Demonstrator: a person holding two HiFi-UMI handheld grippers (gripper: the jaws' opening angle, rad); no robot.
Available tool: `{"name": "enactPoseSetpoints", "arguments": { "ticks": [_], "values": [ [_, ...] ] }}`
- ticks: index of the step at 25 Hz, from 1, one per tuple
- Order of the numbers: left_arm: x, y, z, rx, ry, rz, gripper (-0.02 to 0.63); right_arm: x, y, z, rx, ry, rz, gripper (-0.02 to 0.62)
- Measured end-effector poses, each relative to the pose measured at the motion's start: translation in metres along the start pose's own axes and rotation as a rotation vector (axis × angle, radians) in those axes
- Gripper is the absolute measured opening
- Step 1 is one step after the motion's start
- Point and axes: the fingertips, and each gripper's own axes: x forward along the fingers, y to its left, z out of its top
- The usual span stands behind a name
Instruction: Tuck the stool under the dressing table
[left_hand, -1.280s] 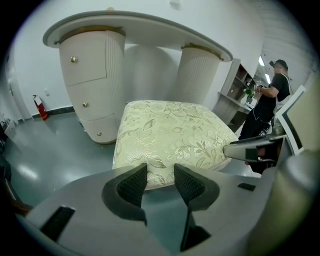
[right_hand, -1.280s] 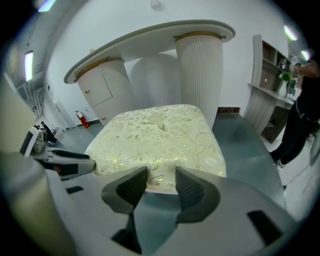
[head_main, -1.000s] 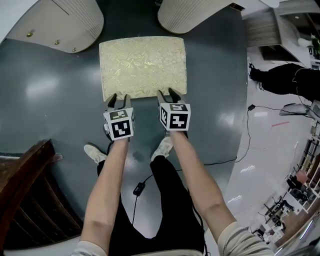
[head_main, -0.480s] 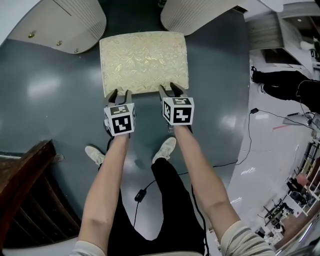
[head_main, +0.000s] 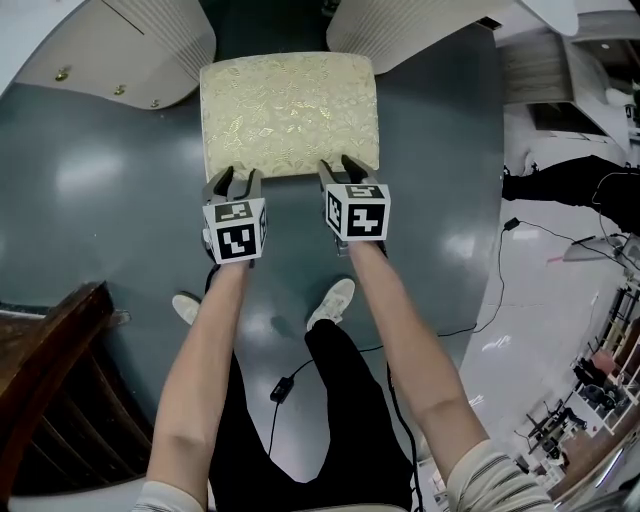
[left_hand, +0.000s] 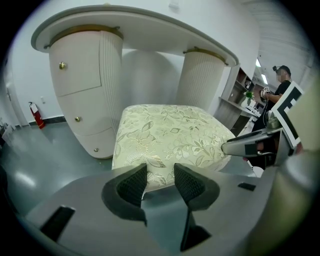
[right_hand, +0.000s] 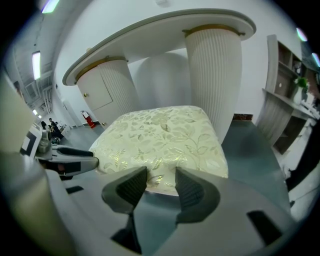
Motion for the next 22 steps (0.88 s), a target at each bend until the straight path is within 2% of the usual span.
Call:
{"name": "enactPoseSetpoints", "arguments": {
  "ticks": [4,15,22],
  "values": [
    [0.005,-0.001,0.004,-0.022,0.012,0.009,0.161,0.004,-0.004,0.006,-0.008,0.001,0.008,0.175],
    [0.024,0.014,0.034,0.005,0.042,0.007,0.161,0.025,-0.005,0.035,-0.008,-0.004,0.036,0.176],
    [0.041,0.016,0.054,-0.006,0.022,0.001,0.162,0.041,-0.015,0.062,-0.022,-0.033,0.028,0.175]
  ]
}}
